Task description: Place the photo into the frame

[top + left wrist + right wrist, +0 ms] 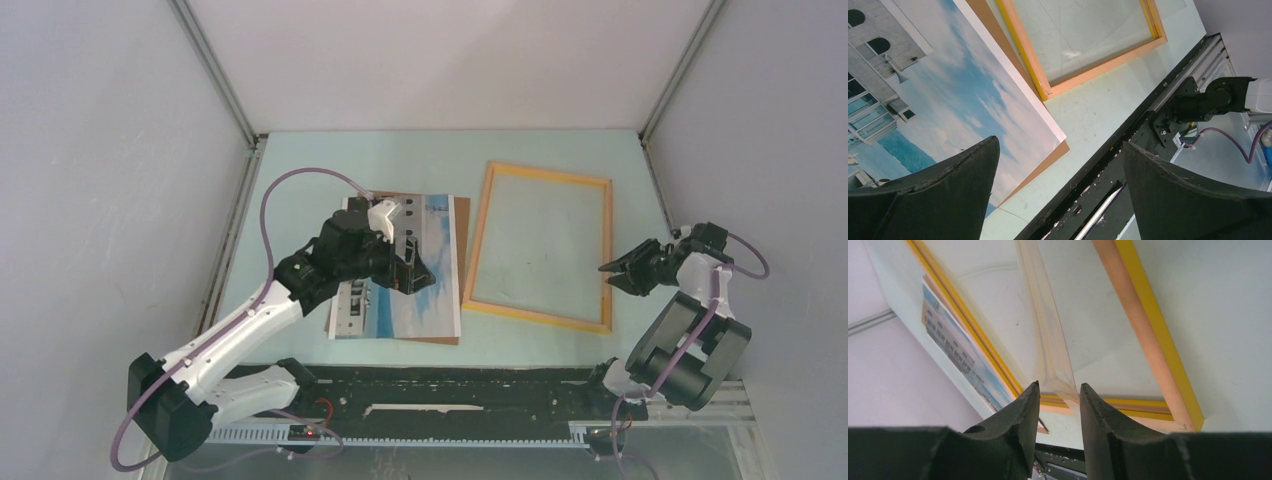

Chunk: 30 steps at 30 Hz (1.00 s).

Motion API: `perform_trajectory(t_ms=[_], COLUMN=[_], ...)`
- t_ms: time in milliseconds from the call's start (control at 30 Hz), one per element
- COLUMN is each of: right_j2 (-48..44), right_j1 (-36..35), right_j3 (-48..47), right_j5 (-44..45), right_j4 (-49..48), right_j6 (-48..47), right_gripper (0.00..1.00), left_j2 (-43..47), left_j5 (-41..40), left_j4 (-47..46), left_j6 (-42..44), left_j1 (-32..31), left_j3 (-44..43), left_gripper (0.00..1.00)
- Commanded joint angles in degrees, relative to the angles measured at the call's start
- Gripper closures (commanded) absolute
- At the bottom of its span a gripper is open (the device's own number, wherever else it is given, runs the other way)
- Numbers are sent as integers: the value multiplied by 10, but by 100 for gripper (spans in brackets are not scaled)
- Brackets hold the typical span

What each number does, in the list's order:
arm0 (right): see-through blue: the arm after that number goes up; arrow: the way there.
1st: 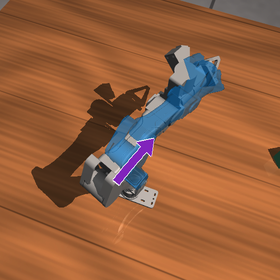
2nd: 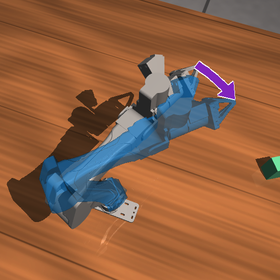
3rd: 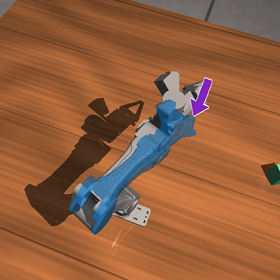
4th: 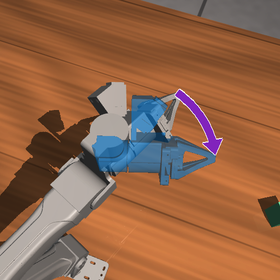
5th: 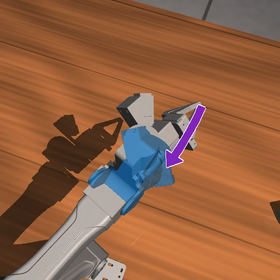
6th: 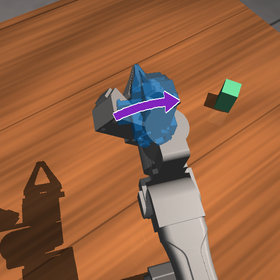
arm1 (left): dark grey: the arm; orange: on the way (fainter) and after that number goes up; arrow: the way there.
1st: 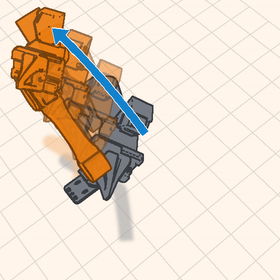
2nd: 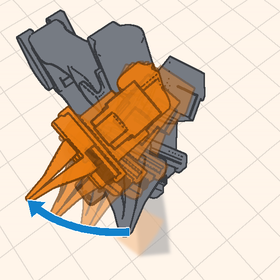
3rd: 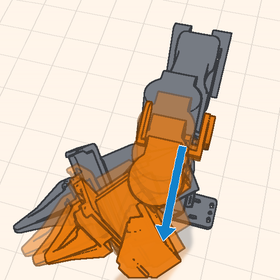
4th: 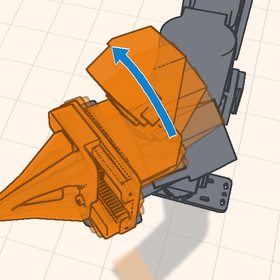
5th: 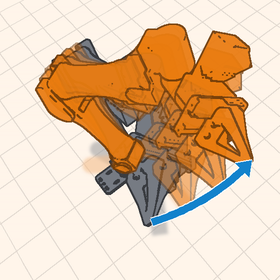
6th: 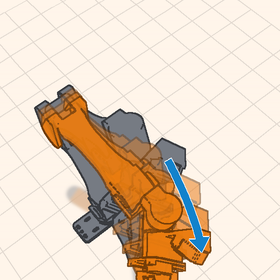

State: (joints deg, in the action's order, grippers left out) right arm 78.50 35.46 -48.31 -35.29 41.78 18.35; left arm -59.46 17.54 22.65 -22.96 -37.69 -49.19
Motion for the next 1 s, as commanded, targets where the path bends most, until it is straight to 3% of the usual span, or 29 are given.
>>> perform_trajectory(t_ms=[0, 367, 533, 633, 800, 967], right_j2=[-31, -49, -46, -45, -43, -56], right_j1=[-7, -37, -69, -84, -98, -109], right_j3=[-4, -4, -4, -4, -4, -4], right_j5=[-69, -89, -68, -51, -29, -7], right_j4=[22, 2, -21, -33, -57, -66], right_j6=[0, 15, 32, 39, 51, 57], right_gripper=[59, 59, 58, 58, 55, 50], left_j2=[-2, -51, -132, -183, -282, -355], left_j5=[10, 25, 38, 25, -39, -69], left_j4=[-20, -44, -90, -141, -168, -211], left_j6=[2, -29, -116, -173, -169, -165], left_j1=[5, 24, 22, 11, -7, -8], left_j3=[-6, 1, -5, -22, -110, -149], left_gripper=[0, 0, 1, 6, 14, 15])
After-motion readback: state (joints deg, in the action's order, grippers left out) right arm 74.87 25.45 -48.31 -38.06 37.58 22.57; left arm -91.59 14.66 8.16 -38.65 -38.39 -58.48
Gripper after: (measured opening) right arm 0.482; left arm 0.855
